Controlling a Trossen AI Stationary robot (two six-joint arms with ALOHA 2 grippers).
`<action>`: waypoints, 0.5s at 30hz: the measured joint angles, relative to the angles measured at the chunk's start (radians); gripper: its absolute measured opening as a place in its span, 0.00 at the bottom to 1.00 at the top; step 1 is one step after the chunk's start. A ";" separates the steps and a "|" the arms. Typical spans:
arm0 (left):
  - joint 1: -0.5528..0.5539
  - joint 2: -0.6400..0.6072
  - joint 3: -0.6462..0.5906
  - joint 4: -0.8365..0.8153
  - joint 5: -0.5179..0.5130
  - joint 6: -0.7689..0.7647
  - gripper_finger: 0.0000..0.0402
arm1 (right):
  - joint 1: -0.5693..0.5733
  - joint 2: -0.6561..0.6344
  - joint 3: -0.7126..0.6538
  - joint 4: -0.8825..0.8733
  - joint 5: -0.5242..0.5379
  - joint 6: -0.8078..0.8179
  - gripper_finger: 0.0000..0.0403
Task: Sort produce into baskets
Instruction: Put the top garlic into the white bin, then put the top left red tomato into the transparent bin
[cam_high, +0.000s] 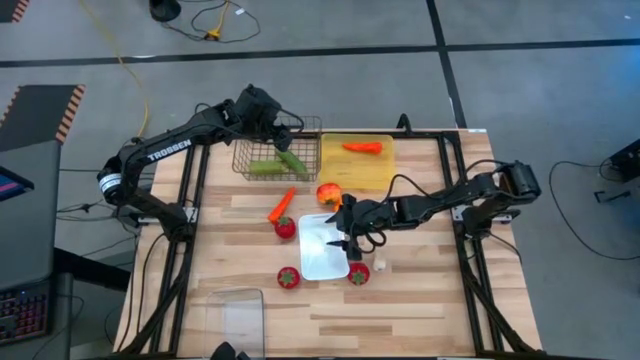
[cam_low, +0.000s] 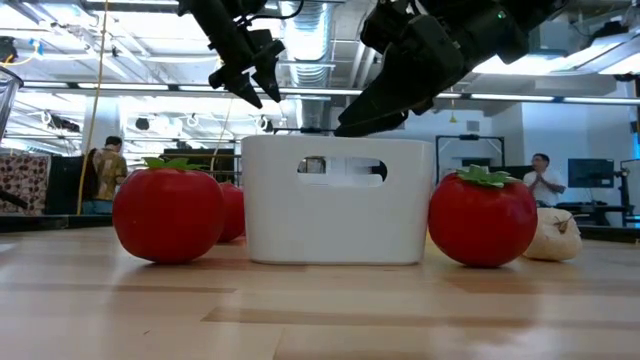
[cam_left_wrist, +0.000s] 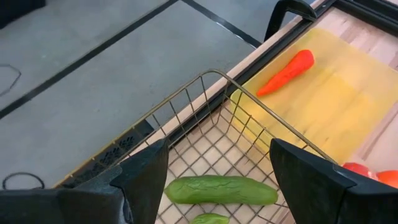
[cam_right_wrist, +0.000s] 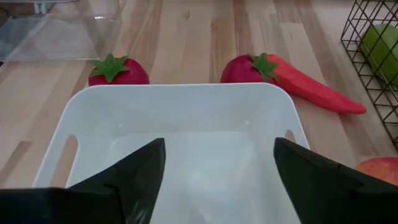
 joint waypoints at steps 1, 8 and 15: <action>0.000 0.000 0.000 0.002 0.002 0.011 0.67 | 0.000 0.000 0.000 -0.001 0.000 0.000 0.84; -0.026 0.000 0.077 -0.025 0.118 0.042 0.67 | 0.000 0.000 0.000 -0.002 0.000 0.000 0.92; -0.163 -0.002 0.177 -0.246 0.161 0.086 0.67 | 0.000 -0.018 0.000 -0.011 0.000 -0.001 0.92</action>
